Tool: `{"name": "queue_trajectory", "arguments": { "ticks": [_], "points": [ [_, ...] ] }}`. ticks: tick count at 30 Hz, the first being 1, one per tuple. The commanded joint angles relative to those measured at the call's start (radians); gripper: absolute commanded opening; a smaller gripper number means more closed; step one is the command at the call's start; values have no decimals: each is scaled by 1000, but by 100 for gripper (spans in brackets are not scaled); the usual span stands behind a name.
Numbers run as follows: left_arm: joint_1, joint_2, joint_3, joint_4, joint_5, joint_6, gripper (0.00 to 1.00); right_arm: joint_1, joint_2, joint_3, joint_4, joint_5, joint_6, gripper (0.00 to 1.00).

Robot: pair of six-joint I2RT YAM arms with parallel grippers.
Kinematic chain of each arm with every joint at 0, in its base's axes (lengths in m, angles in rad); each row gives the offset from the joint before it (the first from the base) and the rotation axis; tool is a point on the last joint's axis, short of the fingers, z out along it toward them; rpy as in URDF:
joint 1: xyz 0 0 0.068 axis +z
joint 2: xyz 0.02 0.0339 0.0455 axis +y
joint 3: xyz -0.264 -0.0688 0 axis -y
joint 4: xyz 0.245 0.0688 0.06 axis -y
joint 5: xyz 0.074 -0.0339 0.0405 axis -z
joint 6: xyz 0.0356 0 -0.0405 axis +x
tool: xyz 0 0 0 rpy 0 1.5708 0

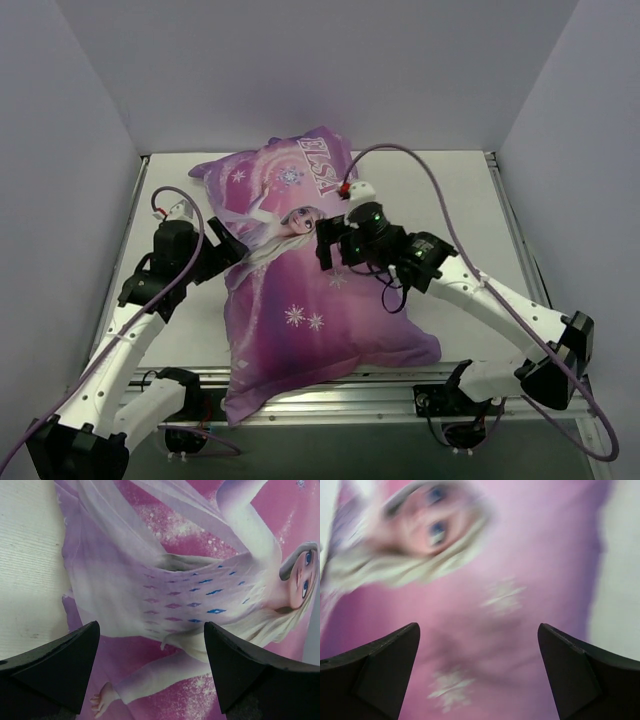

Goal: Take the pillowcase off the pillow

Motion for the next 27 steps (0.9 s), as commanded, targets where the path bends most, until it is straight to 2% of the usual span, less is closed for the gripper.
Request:
{"name": "queue_trajectory", "arguments": {
  "ticks": [1, 5, 6, 8, 13, 16, 17, 20, 21, 23, 24, 27],
  "points": [
    [-6, 23, 22, 25, 26, 4, 94, -215, -66, 26, -28, 17, 15, 100],
    [-8, 49, -8, 51, 44, 4, 94, -410, -74, -66, 105, -216, 49, 100],
    [-8, 58, -16, 57, 49, 1, 94, -440, -63, -83, 131, -312, 57, 100],
    [-9, 72, -30, 77, 62, -6, 94, -485, -8, -129, 216, -394, 80, 100],
    [-17, 117, -99, 135, 90, -31, 94, -488, 177, -159, 377, -625, 81, 100],
    [-40, 144, -160, 193, 96, -62, 94, -474, 253, -159, 434, -705, 86, 99],
    [-49, 163, -176, 207, 96, -77, 94, -470, 263, -157, 446, -726, 83, 97],
    [-92, 222, -217, 253, 88, -98, 94, -447, 289, -130, 464, -807, 60, 53],
    [-103, 238, -222, 266, 88, -106, 94, -442, 286, -116, 440, -816, 35, 27],
    [-138, 288, -226, 307, 87, -126, 94, -423, 268, -82, 405, -804, 3, 3],
    [-152, 305, -222, 325, 85, -137, 94, -417, 238, -36, 364, -793, -30, 0],
    [-210, 386, -164, 397, 75, -169, 94, -397, 176, 80, 270, -754, -71, 0]
  ]
}}
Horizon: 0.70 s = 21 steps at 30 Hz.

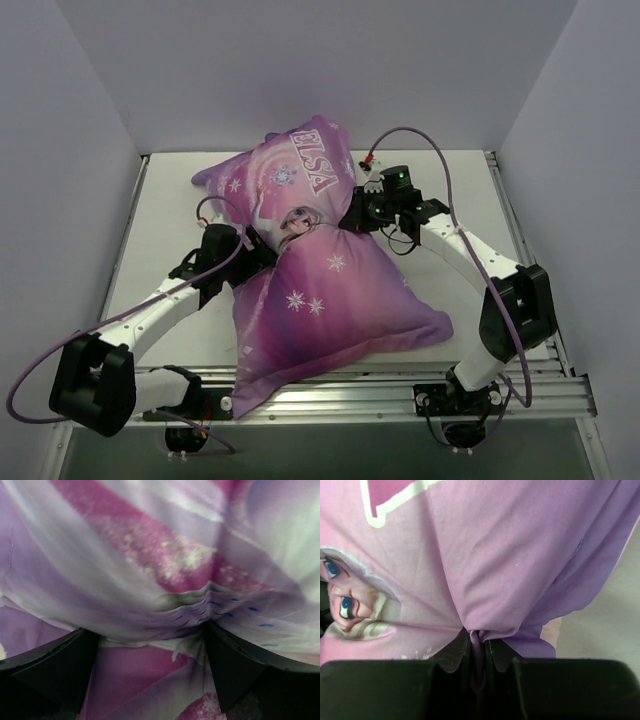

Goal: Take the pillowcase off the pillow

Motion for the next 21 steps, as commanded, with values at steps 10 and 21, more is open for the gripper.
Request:
{"name": "queue_trajectory", "arguments": {
  "ticks": [10, 21],
  "points": [
    [-210, 325, 461, 171, -3, 5, 94, 269, -190, 516, -234, 15, -187, 0],
    [-196, -62, 77, -39, -164, -105, 94, 338, -212, 308, -220, 70, -184, 41]
  ]
}}
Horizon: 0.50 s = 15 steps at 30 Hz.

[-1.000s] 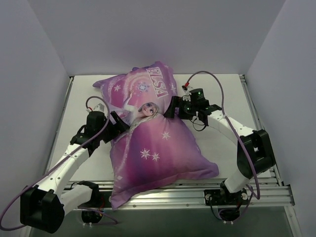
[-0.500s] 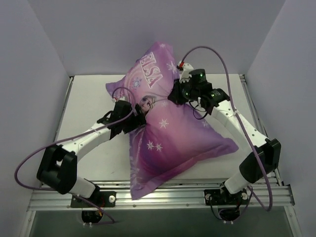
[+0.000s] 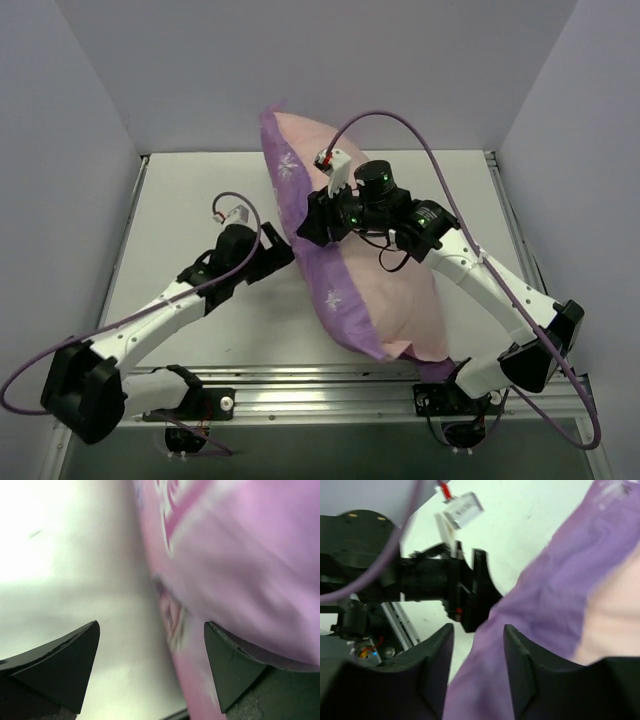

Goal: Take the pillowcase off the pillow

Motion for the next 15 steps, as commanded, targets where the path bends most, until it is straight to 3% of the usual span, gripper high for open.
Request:
{"name": "queue_trajectory", "arguments": {
  "ticks": [1, 6, 8, 11, 15],
  "points": [
    [9, -201, -98, -179, -87, -68, 94, 27, -46, -45, 64, -58, 22, 44],
    [12, -596, -148, -559, -168, -77, 94, 63, -75, -32, 51, 4, 34, 68],
    [15, -718, -126, -629, -216, -74, 94, 74, -94, -32, 47, 49, 46, 74],
    [19, -779, -71, -701, -262, -40, 94, 77, -111, -50, 27, 176, 65, 81],
    [20, -715, 48, -710, -277, 48, 94, 77, -126, -84, -71, 308, 94, 84]
  ]
}}
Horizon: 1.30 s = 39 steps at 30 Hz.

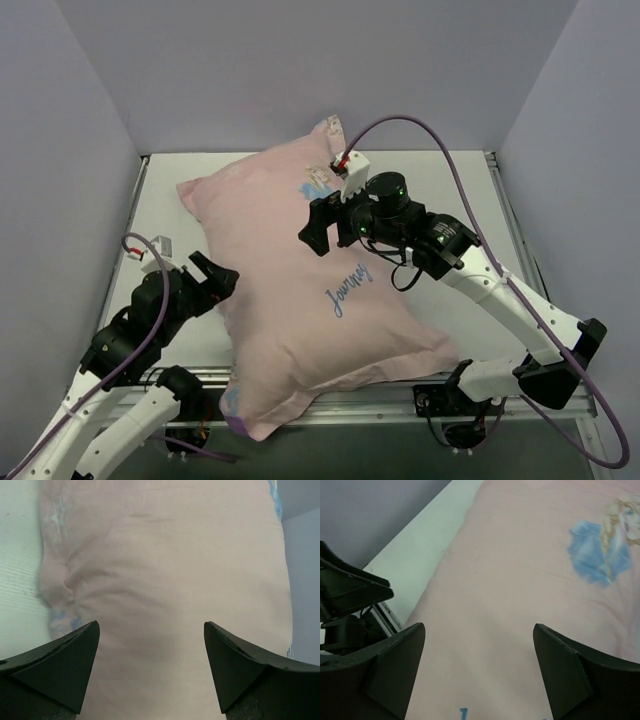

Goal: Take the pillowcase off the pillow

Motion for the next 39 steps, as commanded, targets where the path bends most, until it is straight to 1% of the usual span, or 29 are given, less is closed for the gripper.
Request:
{"name": "queue_trajectory", "arguments": {
  "ticks": [1, 3, 6, 7, 8, 9, 10, 12, 13, 14, 15, 16, 17, 18, 20, 21, 24, 26, 28, 30, 31, 32, 33, 34, 35, 36, 37, 38, 39],
  "points": [
    [6, 114, 113, -48, -33, 131, 94, 3, -32, -39, -85, 163, 42, 85],
    [6, 177, 161, 1, 1, 192, 94, 7, -58, -94, -113, 178, 68, 85],
    [24, 326, 262, 90, 13, 327, 94, 24, -104, -186, -139, 239, 125, 86],
    [38, 416, 296, 114, 18, 397, 94, 32, -113, -209, -145, 244, 137, 87],
    [56, 466, 366, 163, 28, 422, 94, 42, -130, -250, -161, 258, 149, 87],
    [120, 513, 405, 188, 85, 442, 94, 64, -138, -267, -168, 269, 180, 87],
    [162, 614, 443, 217, 132, 468, 94, 76, -143, -284, -181, 282, 198, 88],
    [240, 719, 567, 297, 256, 461, 94, 99, -166, -324, -219, 344, 261, 88],
    [286, 827, 616, 321, 280, 464, 94, 117, -182, -336, -240, 359, 283, 88],
    [299, 886, 728, 349, 289, 473, 94, 127, -192, -347, -254, 367, 304, 88],
    [302, 941, 791, 357, 289, 490, 94, 136, -201, -359, -268, 377, 327, 88],
    [307, 1053, 854, 362, 295, 527, 94, 157, -207, -364, -279, 379, 368, 88],
    [310, 1108, 979, 359, 301, 541, 94, 173, -224, -369, -299, 379, 390, 88],
    [314, 1217, 1043, 351, 303, 568, 94, 188, -233, -373, -308, 382, 408, 88],
    [330, 1314, 1156, 320, 335, 591, 94, 234, -248, -375, -339, 387, 461, 88],
    [333, 1401, 1256, 303, 338, 616, 94, 248, -250, -378, -346, 384, 473, 88],
    [343, 1532, 1377, 233, 349, 645, 94, 280, -238, -401, -362, 353, 501, 89],
    [345, 1567, 1381, 196, 366, 648, 94, 280, -224, -447, -328, 306, 510, 90],
    [346, 1577, 1315, 190, 368, 638, 94, 277, -209, -494, -276, 279, 516, 92],
    [350, 1542, 1225, 207, 367, 602, 94, 230, -195, -523, -245, 282, 510, 93],
    [353, 1522, 1120, 219, 372, 582, 94, 190, -181, -540, -224, 279, 501, 93],
    [356, 1499, 1058, 225, 378, 559, 94, 140, -175, -572, -210, 254, 482, 93],
    [362, 1438, 992, 236, 400, 511, 94, 21, -172, -589, -192, 240, 440, 94],
    [363, 1402, 918, 272, 410, 489, 94, -43, -169, -605, -149, 235, 421, 94],
    [363, 1358, 760, 294, 415, 467, 94, -113, -163, -622, -121, 218, 400, 94],
    [362, 1268, 681, 309, 417, 426, 94, -263, -152, -622, -98, 176, 355, 94],
    [363, 1220, 602, 343, 423, 409, 94, -331, -120, -616, -48, 152, 340, 94],
    [360, 1166, 456, 355, 430, 398, 94, -394, -95, -599, -23, 110, 323, 93],
    [359, 1061, 386, 365, 441, 378, 94, -443, -68, -550, 0, 99, 311, 93]
  ]
}}
